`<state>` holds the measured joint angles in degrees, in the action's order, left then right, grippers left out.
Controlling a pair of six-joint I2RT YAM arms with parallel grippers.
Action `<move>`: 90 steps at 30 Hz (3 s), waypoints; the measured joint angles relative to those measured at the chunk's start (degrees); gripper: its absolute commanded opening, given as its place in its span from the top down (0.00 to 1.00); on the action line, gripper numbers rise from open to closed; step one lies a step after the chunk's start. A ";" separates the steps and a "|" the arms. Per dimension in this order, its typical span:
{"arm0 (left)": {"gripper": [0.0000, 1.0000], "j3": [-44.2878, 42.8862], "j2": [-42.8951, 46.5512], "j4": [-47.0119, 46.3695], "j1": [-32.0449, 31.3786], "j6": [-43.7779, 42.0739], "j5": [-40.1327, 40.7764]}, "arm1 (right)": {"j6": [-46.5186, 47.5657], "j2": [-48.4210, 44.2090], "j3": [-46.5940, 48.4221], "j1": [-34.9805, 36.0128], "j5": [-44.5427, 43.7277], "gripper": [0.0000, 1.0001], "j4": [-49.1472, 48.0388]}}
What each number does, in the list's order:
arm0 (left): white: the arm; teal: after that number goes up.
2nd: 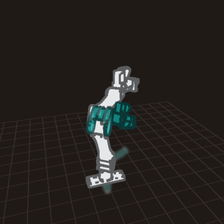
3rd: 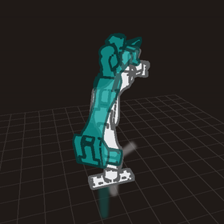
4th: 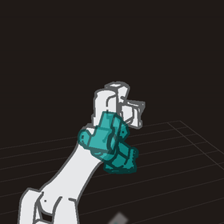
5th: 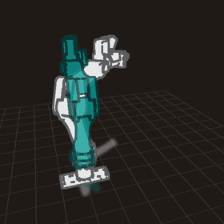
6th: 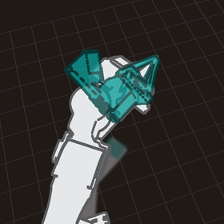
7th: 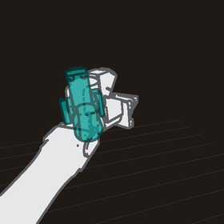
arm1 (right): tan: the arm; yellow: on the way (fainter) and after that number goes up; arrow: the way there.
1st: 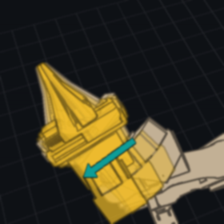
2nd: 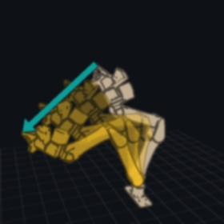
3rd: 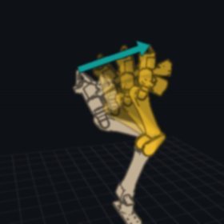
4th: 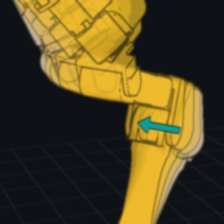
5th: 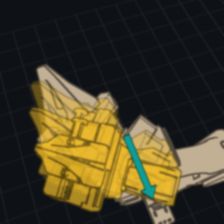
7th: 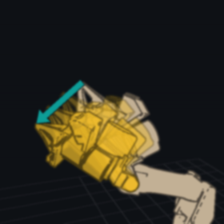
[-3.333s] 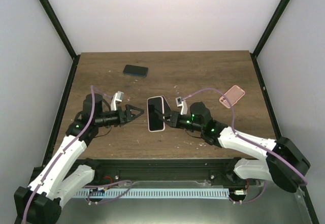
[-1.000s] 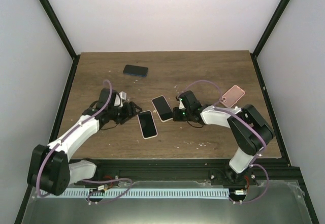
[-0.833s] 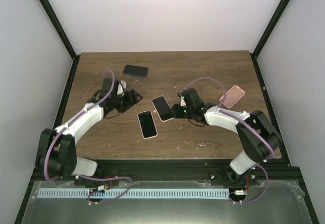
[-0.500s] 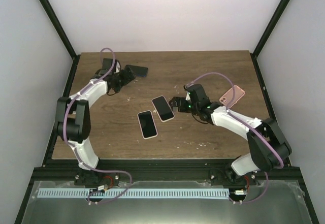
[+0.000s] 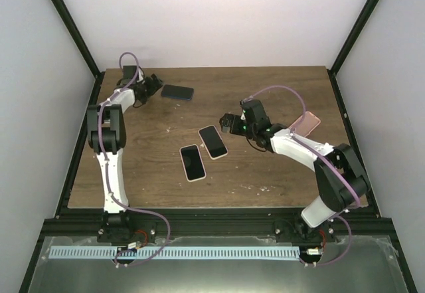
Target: Put the phone into the phone case
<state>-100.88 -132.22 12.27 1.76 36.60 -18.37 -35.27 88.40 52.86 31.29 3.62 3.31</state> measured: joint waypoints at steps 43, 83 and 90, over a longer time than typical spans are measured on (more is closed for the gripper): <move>0.13 -11.91 -15.96 -17.59 -17.14 8.04 -20.41 | 3.98 18.73 12.52 -30.01 -9.64 0.60 14.27; 0.15 28.28 8.98 -24.13 -35.41 8.20 -22.45 | 7.19 5.53 -5.77 -30.08 1.53 0.94 10.16; 0.15 32.94 11.82 -26.18 -35.85 8.22 -21.68 | 9.70 5.70 -6.71 -27.82 2.32 0.95 7.69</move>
<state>-67.94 -120.40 -13.91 -34.09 44.82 -40.05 -25.56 94.11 46.15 3.46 5.93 11.00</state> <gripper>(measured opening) 0.847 0.057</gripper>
